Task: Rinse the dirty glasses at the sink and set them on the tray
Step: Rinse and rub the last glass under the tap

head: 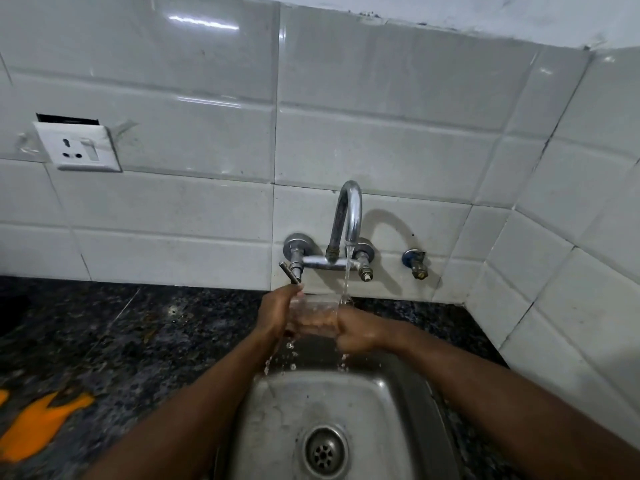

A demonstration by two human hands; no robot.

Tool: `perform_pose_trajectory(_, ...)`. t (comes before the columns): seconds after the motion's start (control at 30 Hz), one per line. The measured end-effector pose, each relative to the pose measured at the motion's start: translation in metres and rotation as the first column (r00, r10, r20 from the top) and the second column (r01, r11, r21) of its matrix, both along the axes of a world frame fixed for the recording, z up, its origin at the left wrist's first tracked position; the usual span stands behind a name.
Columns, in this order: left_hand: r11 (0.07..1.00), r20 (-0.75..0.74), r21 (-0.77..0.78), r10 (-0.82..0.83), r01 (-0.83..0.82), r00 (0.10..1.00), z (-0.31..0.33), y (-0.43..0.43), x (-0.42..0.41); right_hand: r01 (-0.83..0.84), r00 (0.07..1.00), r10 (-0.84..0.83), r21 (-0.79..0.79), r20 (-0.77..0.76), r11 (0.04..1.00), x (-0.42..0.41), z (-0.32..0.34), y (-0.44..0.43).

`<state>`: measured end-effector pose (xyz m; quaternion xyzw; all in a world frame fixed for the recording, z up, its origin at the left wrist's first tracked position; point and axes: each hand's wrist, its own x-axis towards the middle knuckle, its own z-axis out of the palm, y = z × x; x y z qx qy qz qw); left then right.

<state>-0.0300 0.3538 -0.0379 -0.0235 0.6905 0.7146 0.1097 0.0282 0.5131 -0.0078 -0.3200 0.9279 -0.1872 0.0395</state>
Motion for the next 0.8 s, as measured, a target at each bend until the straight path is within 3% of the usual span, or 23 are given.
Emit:
perform_pose_trajectory(0.03, 0.999, -0.045, -0.022, 0.033, -0.034, 0.998, -0.003, 0.0, 0.002, -0.004, 0.997, 0.005, -0.011, 0.076, 1.0, -0.004, -0.002, 0.0)
perform_pose_trajectory(0.07, 0.997, -0.049, -0.054, 0.058, -0.061, 0.997, -0.007, 0.0, 0.002, 0.009, 0.999, -0.012, 0.056, 0.052, 0.998, -0.005, -0.002, 0.001)
perform_pose_trajectory(0.13, 0.995, 0.082, -0.089, 0.062, -0.055, 0.995, -0.006, 0.0, -0.001, 0.096, 0.987, -0.05, 0.316, -0.151, 0.944, -0.007, -0.002, 0.004)
perform_pose_trajectory(0.17, 0.995, 0.147, -0.102, 0.037, -0.023, 0.988, -0.003, 0.0, -0.002, 0.114, 0.96, 0.001, 0.393, -0.281, 0.913, -0.008, -0.005, 0.009)
perform_pose_trajectory(0.2, 0.996, 0.161, -0.095, 0.015, 0.0, 0.987, -0.002, -0.001, -0.004, 0.107, 0.953, 0.03, 0.426, -0.303, 0.898, -0.011, -0.008, 0.013)
perform_pose_trajectory(0.3, 0.997, 0.031, 0.023, 0.068, -0.068, 0.997, 0.004, -0.001, -0.002, 0.013, 1.0, -0.011, 0.219, -0.011, 0.976, -0.012, -0.007, 0.006)
perform_pose_trajectory(0.37, 0.993, 0.01, -0.024, 0.118, -0.117, 0.993, 0.002, -0.001, -0.001, -0.008, 0.997, -0.005, 0.175, 0.075, 0.985, -0.014, -0.003, 0.004)
perform_pose_trajectory(0.47, 0.996, 0.207, -0.077, -0.019, 0.036, 0.978, 0.001, -0.002, -0.005, 0.048, 0.952, 0.094, 0.443, -0.293, 0.895, -0.018, -0.007, 0.007)
perform_pose_trajectory(0.5, 0.994, 0.24, -0.055, -0.076, 0.092, 0.968, 0.001, -0.004, -0.006, 0.062, 0.938, 0.117, 0.491, -0.327, 0.869, -0.02, -0.01, 0.01)
perform_pose_trajectory(0.53, 0.993, 0.225, -0.029, -0.106, 0.116, 0.969, 0.0, -0.005, -0.005, 0.069, 0.961, 0.071, 0.479, -0.268, 0.875, -0.018, -0.01, 0.01)
perform_pose_trajectory(0.63, 0.999, 0.012, -0.013, -0.04, 0.04, 0.999, -0.004, -0.005, 0.002, 0.011, 0.992, -0.029, 0.153, 0.12, 0.988, -0.008, 0.006, -0.001)
perform_pose_trajectory(0.67, 0.999, -0.021, -0.036, -0.021, 0.02, 1.0, -0.006, -0.005, 0.002, 0.002, 0.989, -0.021, 0.13, 0.144, 0.992, -0.007, 0.009, -0.003)
perform_pose_trajectory(0.8, 0.985, 0.213, -0.128, -0.086, 0.115, 0.973, -0.001, -0.006, -0.007, 0.065, 0.979, 0.046, 0.516, -0.2, 0.854, -0.003, 0.006, -0.002)
